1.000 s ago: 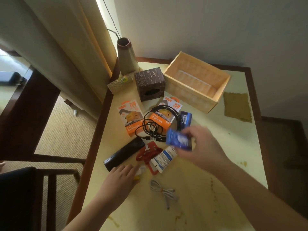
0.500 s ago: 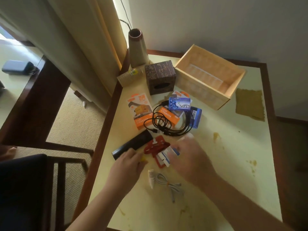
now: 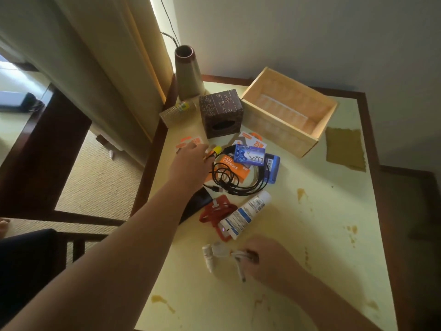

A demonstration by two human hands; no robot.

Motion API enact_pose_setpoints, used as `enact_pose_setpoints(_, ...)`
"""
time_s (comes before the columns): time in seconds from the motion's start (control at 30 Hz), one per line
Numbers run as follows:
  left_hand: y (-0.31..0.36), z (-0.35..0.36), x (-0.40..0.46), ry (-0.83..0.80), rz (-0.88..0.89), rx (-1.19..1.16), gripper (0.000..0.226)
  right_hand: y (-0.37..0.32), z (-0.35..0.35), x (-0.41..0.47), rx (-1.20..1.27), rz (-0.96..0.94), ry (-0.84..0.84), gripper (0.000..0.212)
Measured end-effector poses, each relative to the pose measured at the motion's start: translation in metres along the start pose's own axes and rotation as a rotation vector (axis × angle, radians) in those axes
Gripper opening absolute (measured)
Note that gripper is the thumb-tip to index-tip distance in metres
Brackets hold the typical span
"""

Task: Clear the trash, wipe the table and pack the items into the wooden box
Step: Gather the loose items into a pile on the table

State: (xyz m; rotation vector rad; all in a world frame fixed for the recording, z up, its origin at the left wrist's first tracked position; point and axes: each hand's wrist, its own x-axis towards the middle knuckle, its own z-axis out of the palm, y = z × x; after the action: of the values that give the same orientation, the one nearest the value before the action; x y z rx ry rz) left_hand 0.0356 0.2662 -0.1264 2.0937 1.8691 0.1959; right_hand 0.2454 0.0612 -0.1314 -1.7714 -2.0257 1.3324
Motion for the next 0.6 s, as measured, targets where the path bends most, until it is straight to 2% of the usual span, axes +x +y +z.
enact_pose_setpoints(0.1, -0.005, -0.005, -0.032, 0.147, -0.102, -0.194, 0.047, -0.020, -0.050, 0.018, 0.159, -0.022, 0.215, 0.009)
enact_pose_setpoints(0.2, -0.003, -0.009, -0.096, 0.276, -0.189, -0.277, 0.038, -0.034, -0.101, 0.056, 0.164, -0.008, 0.464, 0.021)
enact_pose_setpoints(0.27, -0.001, 0.002, -0.142, 0.167, -0.223, -0.267, 0.039, -0.036, -0.128, 0.090, 0.066, 0.006, 0.571, 0.028)
enact_pose_setpoints(0.37, 0.001, 0.028, -0.197, -0.151, -0.329, -0.179, 0.063, -0.036, -0.147, 0.130, -0.130, 0.061, 0.527, 0.046)
enact_pose_setpoints(0.43, -0.001, 0.044, -0.217, -0.289, -0.436, -0.197, 0.069, -0.036, -0.143, 0.135, -0.254, 0.082, 0.539, 0.055)
enact_pose_setpoints(0.53, 0.000, 0.057, -0.218, -0.316, -0.476, -0.269, 0.059, -0.034, -0.115, 0.115, -0.254, -0.034, 0.608, 0.052)
enact_pose_setpoints(0.6, 0.003, 0.056, -0.210, -0.287, -0.451, -0.313, 0.047, -0.020, -0.084, 0.092, -0.270, -0.184, 0.432, 0.044)
